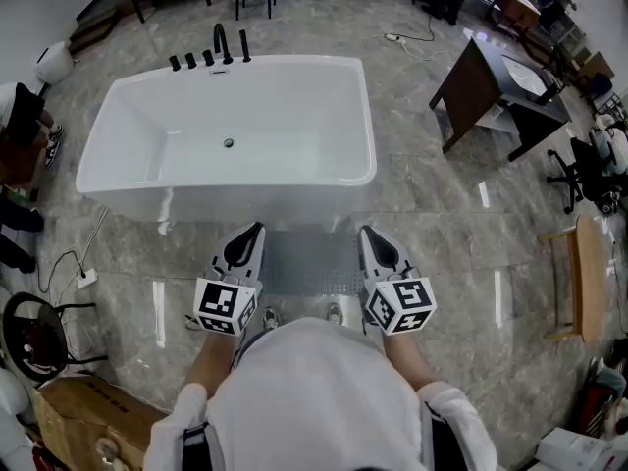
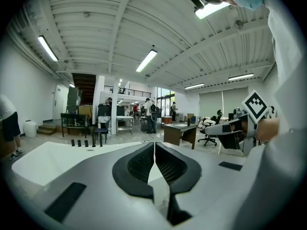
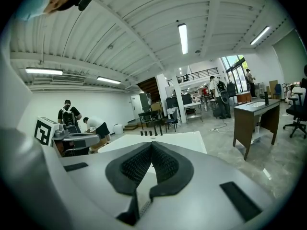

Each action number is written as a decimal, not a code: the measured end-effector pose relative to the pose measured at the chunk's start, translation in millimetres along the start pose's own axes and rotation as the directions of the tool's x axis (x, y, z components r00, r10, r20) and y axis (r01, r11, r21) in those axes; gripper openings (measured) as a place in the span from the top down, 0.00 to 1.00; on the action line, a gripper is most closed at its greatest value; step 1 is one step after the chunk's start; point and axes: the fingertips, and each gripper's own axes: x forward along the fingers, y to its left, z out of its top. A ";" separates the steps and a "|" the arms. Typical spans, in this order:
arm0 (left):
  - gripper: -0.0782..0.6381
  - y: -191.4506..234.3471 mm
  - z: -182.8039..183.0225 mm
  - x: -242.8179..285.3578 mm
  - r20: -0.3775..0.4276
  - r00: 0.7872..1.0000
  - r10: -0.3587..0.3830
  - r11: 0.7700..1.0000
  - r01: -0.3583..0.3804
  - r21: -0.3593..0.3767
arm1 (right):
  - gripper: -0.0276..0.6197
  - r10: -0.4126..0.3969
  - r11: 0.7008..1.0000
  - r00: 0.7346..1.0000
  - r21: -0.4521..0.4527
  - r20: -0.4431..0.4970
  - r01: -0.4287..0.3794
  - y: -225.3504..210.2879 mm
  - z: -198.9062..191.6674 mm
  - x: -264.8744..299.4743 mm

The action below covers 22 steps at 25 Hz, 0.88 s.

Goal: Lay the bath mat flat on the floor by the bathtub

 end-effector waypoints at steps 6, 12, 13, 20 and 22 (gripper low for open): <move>0.84 -2.1 -1.5 -2.1 -0.004 1.000 -0.003 1.000 0.003 -0.001 | 0.91 0.001 1.000 1.000 -0.005 -0.005 -0.001 1.4 -1.4 -0.1; 0.84 0.1 -1.2 0.2 -0.006 1.000 0.000 1.000 0.000 -0.007 | 0.91 -0.003 1.000 1.000 -0.006 -0.011 0.003 0.4 -1.3 1.1; 0.84 0.5 -1.1 0.3 -0.006 1.000 -0.001 1.000 0.001 -0.009 | 0.91 -0.005 1.000 1.000 -0.006 -0.013 0.005 0.6 -1.2 1.2; 0.84 8.0 -6.5 2.6 -0.015 1.000 -0.002 0.999 0.002 -0.039 | 0.91 -0.015 1.000 1.000 -0.006 -0.022 0.015 1.0 -4.5 5.7; 0.84 9.0 -8.4 2.7 -0.020 1.000 -0.006 0.999 0.005 -0.050 | 0.91 -0.018 1.000 1.000 -0.005 -0.023 0.018 1.1 -5.2 6.1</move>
